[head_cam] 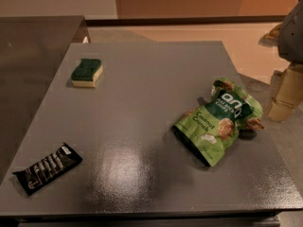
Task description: Pick green rice chip bag
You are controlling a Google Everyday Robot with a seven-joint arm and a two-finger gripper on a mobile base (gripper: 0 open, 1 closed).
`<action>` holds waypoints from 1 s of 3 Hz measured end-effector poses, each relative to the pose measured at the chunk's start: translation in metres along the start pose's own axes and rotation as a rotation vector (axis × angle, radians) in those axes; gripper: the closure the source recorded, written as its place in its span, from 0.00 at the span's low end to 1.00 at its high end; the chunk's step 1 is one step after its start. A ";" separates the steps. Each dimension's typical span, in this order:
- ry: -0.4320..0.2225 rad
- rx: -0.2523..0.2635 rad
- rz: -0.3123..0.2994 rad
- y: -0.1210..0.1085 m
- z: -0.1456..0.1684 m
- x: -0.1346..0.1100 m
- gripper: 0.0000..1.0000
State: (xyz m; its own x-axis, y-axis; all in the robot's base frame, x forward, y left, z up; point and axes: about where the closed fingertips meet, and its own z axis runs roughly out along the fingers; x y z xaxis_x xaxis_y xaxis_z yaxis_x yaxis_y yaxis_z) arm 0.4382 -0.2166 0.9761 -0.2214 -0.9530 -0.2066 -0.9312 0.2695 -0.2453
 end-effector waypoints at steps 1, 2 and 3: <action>-0.002 0.003 -0.002 0.000 0.000 -0.001 0.00; -0.023 -0.037 -0.052 -0.006 0.023 -0.008 0.00; -0.043 -0.096 -0.112 -0.010 0.060 -0.015 0.00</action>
Offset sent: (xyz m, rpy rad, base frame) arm 0.0316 0.0200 -0.0505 0.0332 0.0777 0.1497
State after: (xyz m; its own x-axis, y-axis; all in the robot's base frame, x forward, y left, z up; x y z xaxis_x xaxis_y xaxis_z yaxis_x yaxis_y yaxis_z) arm 0.4684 -0.1973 0.9250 -0.1041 -0.9690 -0.2242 -0.9732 0.1457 -0.1778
